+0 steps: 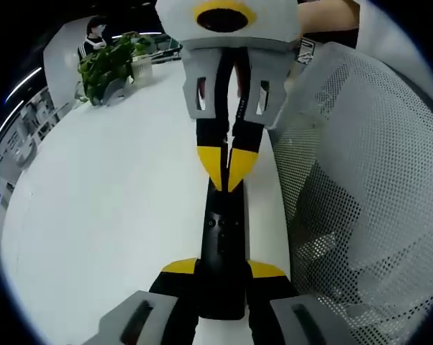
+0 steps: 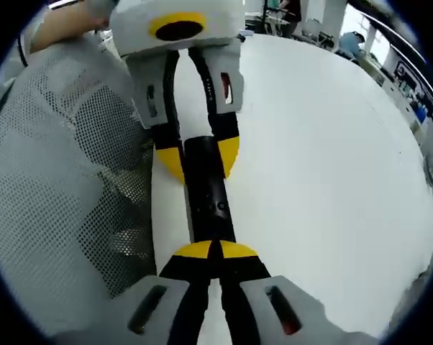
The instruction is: Press the specified remote control buttons in sequence, fully releasing each button before pressing the next.
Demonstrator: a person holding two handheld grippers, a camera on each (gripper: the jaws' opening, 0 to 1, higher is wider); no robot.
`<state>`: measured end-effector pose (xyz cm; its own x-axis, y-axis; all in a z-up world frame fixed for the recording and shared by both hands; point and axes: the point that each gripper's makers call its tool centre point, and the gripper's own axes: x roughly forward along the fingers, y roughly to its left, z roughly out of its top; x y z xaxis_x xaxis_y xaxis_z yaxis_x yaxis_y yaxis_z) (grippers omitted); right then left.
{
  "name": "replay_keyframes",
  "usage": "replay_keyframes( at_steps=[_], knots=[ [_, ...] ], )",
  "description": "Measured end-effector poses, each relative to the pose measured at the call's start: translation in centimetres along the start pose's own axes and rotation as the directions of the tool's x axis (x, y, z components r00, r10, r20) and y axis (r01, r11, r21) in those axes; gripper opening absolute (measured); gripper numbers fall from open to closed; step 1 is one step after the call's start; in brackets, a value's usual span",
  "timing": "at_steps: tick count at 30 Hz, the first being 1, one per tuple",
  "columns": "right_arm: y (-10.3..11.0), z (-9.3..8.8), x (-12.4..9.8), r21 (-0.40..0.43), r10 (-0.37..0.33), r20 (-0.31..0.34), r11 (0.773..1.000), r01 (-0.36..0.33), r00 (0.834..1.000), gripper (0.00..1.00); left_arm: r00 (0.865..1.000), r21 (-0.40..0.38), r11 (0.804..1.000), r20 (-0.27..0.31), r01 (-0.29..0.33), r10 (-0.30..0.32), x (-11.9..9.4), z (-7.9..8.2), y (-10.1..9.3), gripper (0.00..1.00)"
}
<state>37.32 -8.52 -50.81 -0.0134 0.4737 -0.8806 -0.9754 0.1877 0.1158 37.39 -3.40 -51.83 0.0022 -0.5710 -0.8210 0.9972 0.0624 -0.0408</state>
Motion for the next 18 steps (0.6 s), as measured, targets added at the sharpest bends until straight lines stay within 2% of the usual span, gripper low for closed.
replay_keyframes(
  at_steps=[4, 6, 8, 12, 15, 18],
  knots=[
    [-0.51, -0.03, -0.03, 0.005, -0.027, 0.014, 1.0, 0.027, 1.0, 0.05, 1.0, -0.002, 1.0, 0.0, -0.001, 0.001, 0.01, 0.01, 0.02, 0.24],
    [-0.69, 0.09, 0.25, -0.008, -0.041, 0.01, 0.999, 0.041, 0.999, 0.12, 1.0, -0.002, 1.0, 0.001, -0.001, 0.001, 0.01, 0.02, 0.02, 0.24],
    [-0.36, 0.21, 0.23, -0.031, -0.014, -0.004, 0.999, 0.014, 1.0, 0.11, 1.0, -0.001, 1.0, 0.002, -0.001, 0.001, 0.02, 0.02, 0.02, 0.24],
    [-0.41, 0.19, 0.22, -0.077, -0.018, -0.017, 0.997, 0.017, 1.0, 0.1, 1.0, -0.002, 1.0, 0.003, 0.001, -0.001, -0.02, 0.03, -0.01, 0.24],
    [-0.29, 0.27, 0.32, -0.148, -0.008, -0.049, 0.989, 0.001, 0.999, 0.1, 1.0, 0.001, 1.0, 0.002, 0.001, -0.001, -0.06, 0.04, -0.06, 0.24],
    [-0.05, 0.36, 0.4, -0.26, -0.015, -0.07, 0.966, -0.004, 0.997, 0.09, 1.0, 0.003, 1.0, 0.003, 0.003, -0.003, -0.07, 0.04, -0.07, 0.24]
  ],
)
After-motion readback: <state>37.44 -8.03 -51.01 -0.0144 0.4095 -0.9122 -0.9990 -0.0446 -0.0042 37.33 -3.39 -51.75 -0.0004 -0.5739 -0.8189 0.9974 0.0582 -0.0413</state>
